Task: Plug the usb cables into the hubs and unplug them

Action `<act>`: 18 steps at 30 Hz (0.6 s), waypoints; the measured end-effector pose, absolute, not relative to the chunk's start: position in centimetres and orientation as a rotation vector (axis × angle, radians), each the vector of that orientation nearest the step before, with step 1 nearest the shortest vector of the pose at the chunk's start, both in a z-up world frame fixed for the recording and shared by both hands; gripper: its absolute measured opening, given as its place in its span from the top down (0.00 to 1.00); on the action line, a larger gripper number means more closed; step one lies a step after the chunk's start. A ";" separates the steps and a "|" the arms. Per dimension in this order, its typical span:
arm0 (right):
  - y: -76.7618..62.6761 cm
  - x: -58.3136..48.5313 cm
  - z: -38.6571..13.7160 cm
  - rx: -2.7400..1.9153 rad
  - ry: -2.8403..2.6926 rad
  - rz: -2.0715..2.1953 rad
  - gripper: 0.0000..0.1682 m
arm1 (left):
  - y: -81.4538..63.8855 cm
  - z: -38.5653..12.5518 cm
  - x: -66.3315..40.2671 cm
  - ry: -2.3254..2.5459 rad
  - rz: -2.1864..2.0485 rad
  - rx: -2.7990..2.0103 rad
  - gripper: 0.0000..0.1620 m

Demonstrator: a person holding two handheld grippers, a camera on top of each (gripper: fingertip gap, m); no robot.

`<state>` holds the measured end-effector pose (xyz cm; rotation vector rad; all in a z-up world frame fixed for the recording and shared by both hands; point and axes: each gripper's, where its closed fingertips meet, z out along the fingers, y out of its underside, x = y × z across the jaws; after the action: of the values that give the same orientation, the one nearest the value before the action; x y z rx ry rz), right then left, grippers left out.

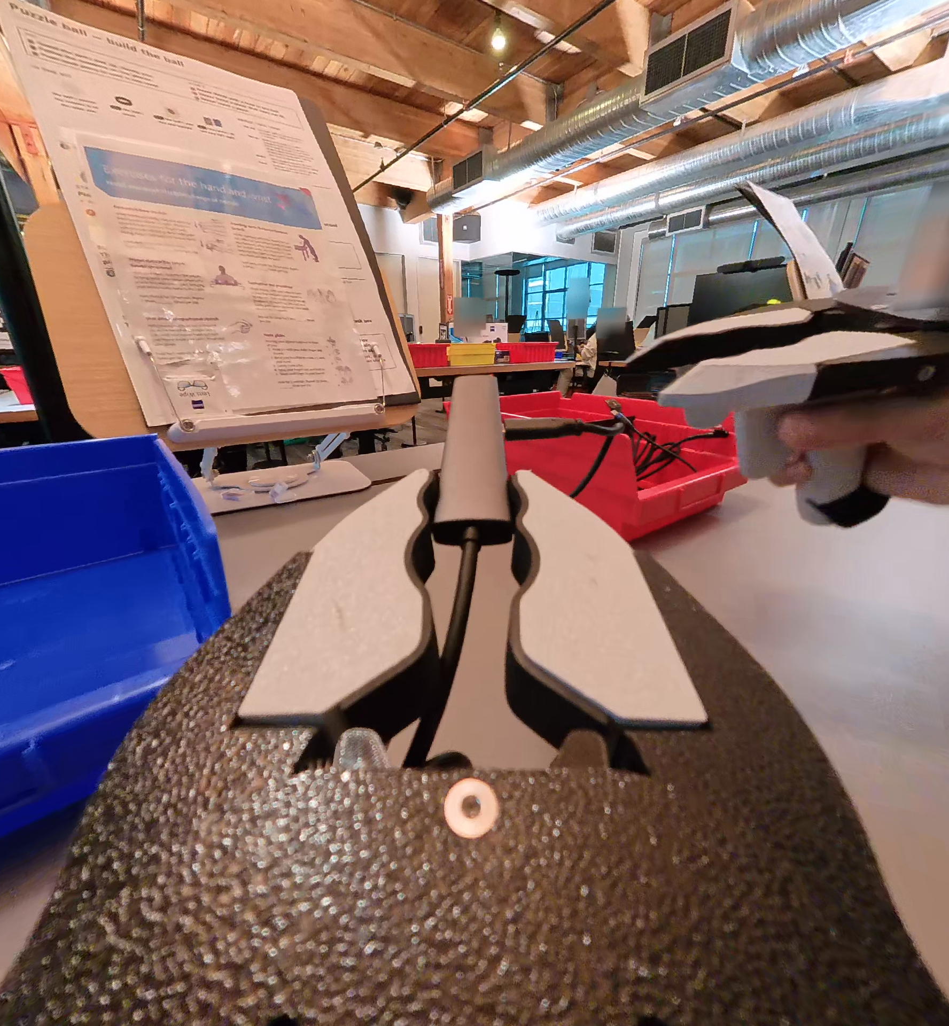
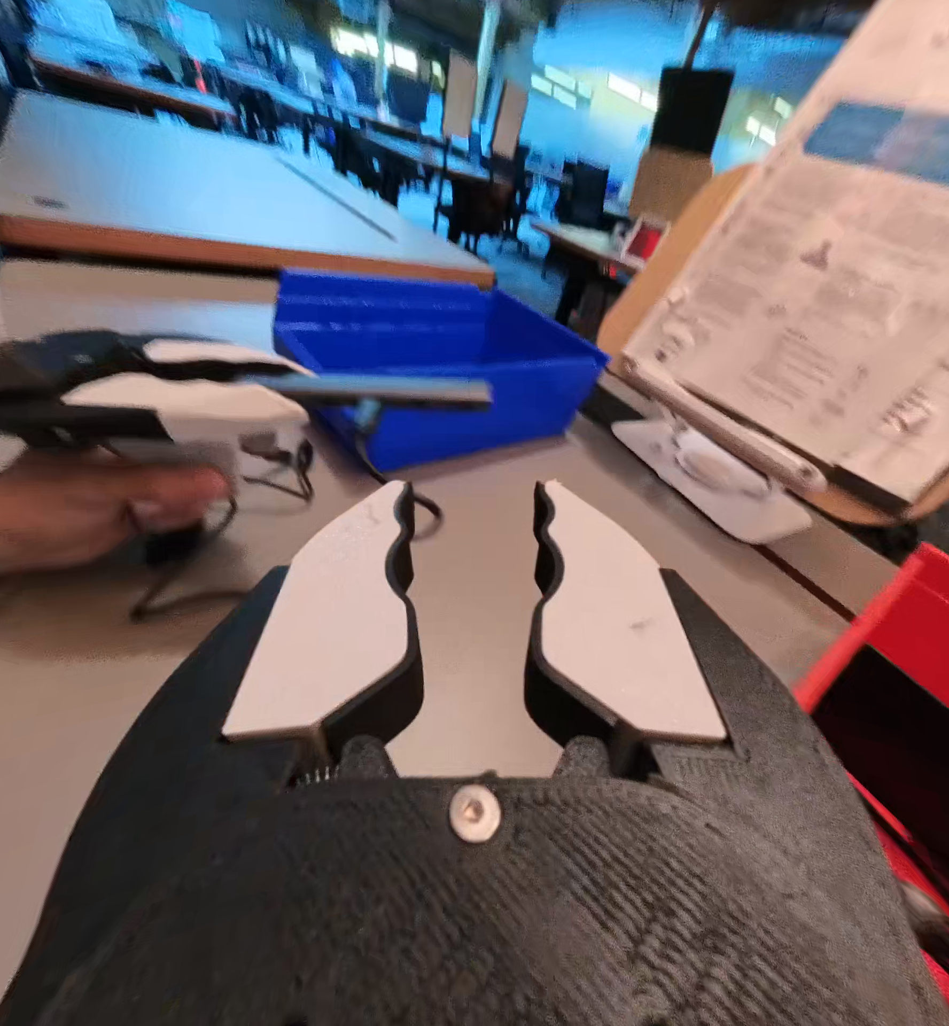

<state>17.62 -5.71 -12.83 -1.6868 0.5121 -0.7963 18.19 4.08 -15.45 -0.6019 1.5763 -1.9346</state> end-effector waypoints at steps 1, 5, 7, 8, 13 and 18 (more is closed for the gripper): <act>-4.1 17.4 -12.9 -1.661 0.498 -0.792 0.76 | 4.0 -15.5 18.1 1.582 -1.927 -0.593 0.86; -0.1 17.8 -14.8 -1.687 0.476 -0.784 0.76 | 3.5 -15.8 18.0 1.599 -1.859 -0.565 0.86; 0.7 17.9 -14.7 -1.650 0.485 -0.760 0.79 | 3.4 -15.9 17.9 1.602 -1.829 -0.554 0.86; 0.7 18.2 -14.8 -1.635 0.510 -0.760 0.81 | 3.3 -15.9 17.9 1.605 -1.821 -0.550 0.86; 0.1 18.7 -15.0 -1.608 0.548 -0.752 0.89 | 3.1 -16.1 18.0 1.624 -1.812 -0.551 0.86; 0.3 18.7 -15.5 -1.661 0.513 -0.784 0.90 | 3.0 -16.1 17.9 1.632 -1.807 -0.540 0.86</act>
<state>18.69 0.27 -15.52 -1.6611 0.5131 -0.7838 17.94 2.97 -16.14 -0.5399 1.6320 -1.8074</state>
